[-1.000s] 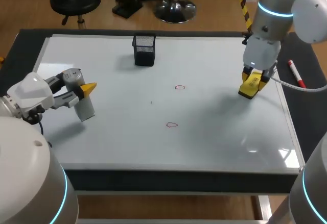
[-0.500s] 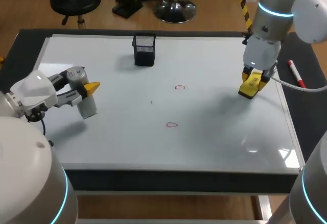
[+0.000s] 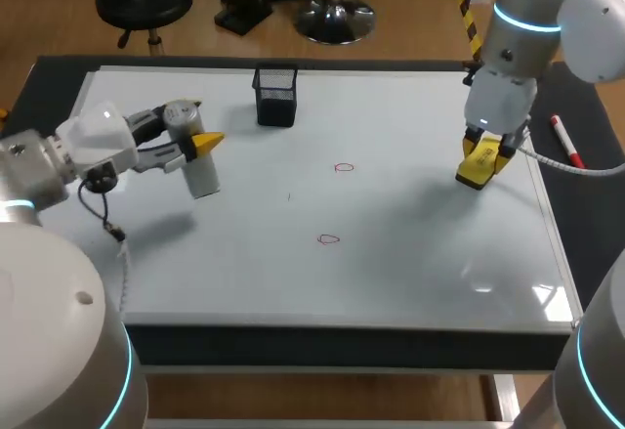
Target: Pick up the inspection probe, press it on each red-marked spot on the whiteboard one by one, put down the probe, pick up the eraser, and wipe off all the red marks.
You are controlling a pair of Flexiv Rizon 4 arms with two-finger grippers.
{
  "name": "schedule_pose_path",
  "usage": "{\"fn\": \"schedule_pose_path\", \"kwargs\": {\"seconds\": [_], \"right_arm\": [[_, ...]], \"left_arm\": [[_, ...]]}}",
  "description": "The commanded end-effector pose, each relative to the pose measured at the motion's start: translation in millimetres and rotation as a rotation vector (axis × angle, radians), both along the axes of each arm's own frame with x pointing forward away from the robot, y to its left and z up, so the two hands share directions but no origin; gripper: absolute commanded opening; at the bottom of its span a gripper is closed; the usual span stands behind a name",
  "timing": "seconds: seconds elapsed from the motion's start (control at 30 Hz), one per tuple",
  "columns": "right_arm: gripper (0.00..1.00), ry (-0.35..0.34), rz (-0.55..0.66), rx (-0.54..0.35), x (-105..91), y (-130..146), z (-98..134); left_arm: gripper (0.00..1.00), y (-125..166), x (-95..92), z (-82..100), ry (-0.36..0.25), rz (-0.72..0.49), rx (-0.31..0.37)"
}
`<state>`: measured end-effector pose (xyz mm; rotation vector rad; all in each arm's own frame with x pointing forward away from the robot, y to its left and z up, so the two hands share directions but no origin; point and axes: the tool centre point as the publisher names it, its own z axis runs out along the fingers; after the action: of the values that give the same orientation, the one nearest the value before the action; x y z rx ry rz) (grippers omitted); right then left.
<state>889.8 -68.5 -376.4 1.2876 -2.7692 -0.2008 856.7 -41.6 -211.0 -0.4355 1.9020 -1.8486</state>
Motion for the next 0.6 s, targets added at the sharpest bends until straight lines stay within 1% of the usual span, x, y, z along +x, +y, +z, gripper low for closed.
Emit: {"fn": "schedule_pose_path", "kwargs": {"seconds": [0.03,0.37,0.5,0.6], "right_arm": [[0.0,-0.001,0.002,-0.003,0.2,-0.5,0.2],[0.0,-0.001,0.002,-0.003,0.2,-0.5,0.2],[0.0,-0.001,0.002,-0.003,0.2,-0.5,0.2],[0.0,-0.001,0.002,-0.003,0.2,-0.5,0.2]], "left_arm": [[0.0,-35.8,32.1,-5.8,0.007,-0.207,0.008],[0.0,-99.0,48.6,-7.1,0.003,-0.381,0.01],[0.0,-124.5,49.9,-6.6,0.006,-0.443,0.005],[0.0,-141.8,52.5,-9.6,0.011,-0.489,0.004]]}}
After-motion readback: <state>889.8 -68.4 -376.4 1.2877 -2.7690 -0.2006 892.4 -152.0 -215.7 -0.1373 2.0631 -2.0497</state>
